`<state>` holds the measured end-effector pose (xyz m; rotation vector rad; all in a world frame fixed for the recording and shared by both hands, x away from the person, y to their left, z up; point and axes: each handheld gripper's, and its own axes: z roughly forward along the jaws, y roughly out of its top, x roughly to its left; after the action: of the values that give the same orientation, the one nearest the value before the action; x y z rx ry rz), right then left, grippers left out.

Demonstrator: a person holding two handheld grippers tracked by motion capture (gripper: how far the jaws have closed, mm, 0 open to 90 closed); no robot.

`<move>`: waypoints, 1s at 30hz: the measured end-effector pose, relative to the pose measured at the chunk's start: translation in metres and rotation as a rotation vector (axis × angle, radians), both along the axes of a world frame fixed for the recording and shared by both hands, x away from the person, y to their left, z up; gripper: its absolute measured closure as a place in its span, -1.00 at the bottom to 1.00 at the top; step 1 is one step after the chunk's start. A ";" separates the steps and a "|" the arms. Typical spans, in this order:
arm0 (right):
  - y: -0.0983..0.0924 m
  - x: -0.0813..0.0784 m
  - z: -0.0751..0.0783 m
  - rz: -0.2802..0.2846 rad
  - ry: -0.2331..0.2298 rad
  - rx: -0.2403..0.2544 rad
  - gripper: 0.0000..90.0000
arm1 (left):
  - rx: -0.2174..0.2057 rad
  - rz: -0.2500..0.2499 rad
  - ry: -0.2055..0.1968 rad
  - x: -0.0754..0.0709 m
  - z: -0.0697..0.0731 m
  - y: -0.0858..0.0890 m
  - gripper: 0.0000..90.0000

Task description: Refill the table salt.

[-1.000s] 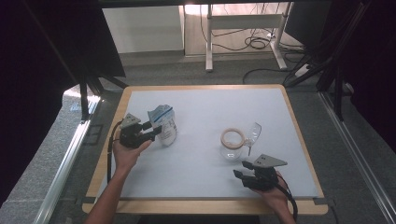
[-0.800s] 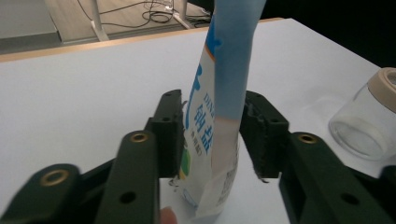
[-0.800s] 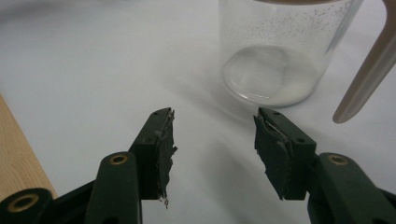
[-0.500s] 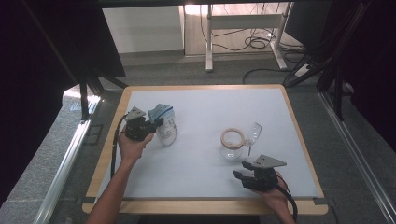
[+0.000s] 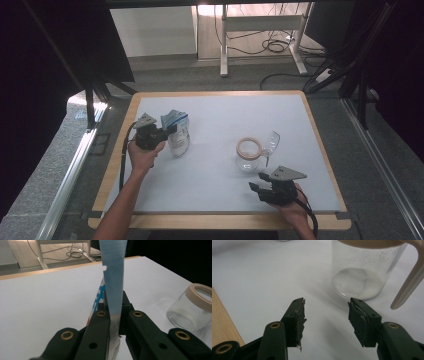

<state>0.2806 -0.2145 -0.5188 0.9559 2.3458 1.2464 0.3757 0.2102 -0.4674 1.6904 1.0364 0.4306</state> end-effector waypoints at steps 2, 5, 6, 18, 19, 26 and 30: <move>0.000 0.000 0.001 0.003 -0.003 0.005 0.05 | -0.013 -0.007 -0.002 0.001 0.002 -0.001 1.00; 0.001 -0.001 0.001 0.005 -0.007 0.004 0.05 | -0.022 -0.022 -0.008 0.000 0.006 -0.001 1.00; 0.001 -0.002 0.001 0.004 -0.008 0.004 0.05 | -0.019 -0.025 -0.010 0.000 0.007 -0.002 1.00; 0.012 -0.007 0.001 0.043 -0.019 0.008 0.05 | -0.034 -0.064 -0.009 -0.007 0.018 -0.006 1.00; 0.014 -0.007 0.001 0.048 -0.021 0.010 0.05 | -0.034 -0.066 -0.009 -0.008 0.018 -0.006 1.00; 0.023 -0.011 0.001 0.077 -0.048 0.018 0.02 | -0.042 -0.092 -0.007 -0.012 0.020 -0.011 1.00; 0.029 -0.013 0.000 0.074 -0.067 0.018 -0.03 | -0.047 -0.102 -0.008 -0.015 0.021 -0.014 1.00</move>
<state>0.2676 -0.1850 -0.5183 0.8264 2.3418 1.3089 0.3608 0.1958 -0.4465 1.6904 0.9426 0.3443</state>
